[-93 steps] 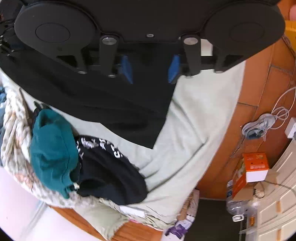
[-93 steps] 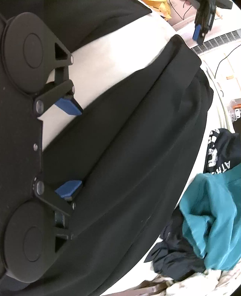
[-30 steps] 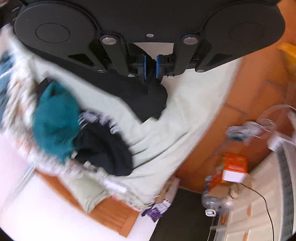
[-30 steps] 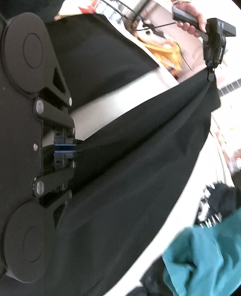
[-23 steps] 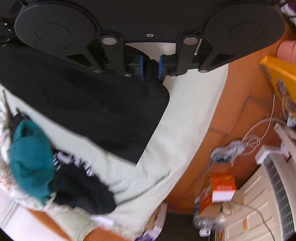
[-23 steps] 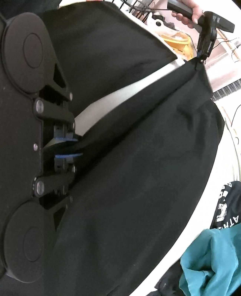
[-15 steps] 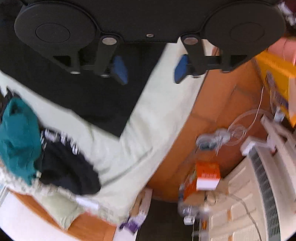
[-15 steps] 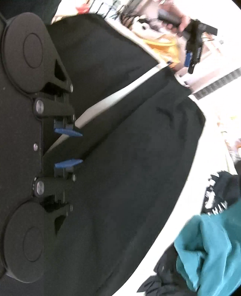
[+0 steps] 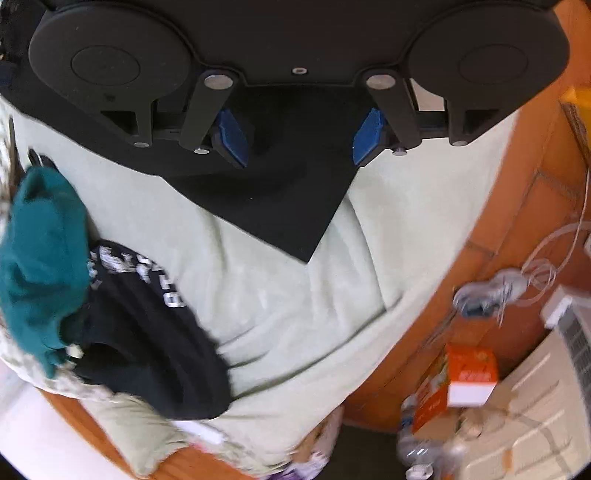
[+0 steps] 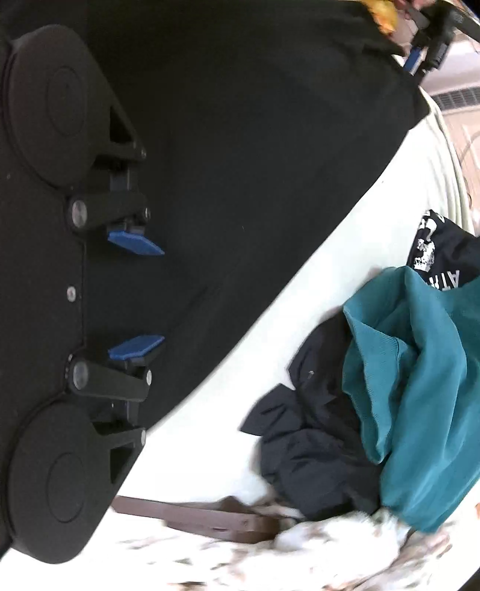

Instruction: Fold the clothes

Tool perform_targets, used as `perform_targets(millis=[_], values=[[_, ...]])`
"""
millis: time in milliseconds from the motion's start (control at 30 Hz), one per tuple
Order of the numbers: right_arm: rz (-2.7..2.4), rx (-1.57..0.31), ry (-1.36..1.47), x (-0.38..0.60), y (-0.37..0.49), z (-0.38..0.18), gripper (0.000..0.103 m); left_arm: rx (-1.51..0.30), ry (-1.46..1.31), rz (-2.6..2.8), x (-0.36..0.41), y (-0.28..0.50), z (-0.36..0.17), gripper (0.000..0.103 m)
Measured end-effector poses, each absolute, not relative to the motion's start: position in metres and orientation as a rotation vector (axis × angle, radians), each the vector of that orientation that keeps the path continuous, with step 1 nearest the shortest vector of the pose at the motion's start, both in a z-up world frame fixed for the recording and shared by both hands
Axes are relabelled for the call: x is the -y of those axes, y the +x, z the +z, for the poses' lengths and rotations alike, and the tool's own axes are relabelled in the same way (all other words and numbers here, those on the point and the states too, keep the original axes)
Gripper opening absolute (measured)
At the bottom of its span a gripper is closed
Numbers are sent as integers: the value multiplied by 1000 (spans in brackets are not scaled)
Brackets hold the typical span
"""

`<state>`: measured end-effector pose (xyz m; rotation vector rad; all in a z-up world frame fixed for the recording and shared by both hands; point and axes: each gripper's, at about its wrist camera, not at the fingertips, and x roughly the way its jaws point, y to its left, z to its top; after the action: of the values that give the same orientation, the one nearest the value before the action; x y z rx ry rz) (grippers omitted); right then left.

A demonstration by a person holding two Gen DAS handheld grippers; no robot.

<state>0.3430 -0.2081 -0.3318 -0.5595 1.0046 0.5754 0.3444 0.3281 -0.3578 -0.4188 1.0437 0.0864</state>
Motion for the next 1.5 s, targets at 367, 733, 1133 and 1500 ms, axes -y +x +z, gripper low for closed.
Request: perform_targets(millis=[367, 733, 1133, 1500], values=[[667, -1067, -601, 209, 371, -344, 3, -967, -239, 100, -310, 354, -341, 1], [510, -1009, -390, 234, 404, -320, 2, -858, -306, 97, -313, 407, -311, 1], [243, -995, -412, 246, 441, -362, 14, -868, -287, 237, -312, 447, -325, 62], [213, -1000, -230, 292, 343, -282, 33, -926, -369, 124, -298, 364, -296, 69]])
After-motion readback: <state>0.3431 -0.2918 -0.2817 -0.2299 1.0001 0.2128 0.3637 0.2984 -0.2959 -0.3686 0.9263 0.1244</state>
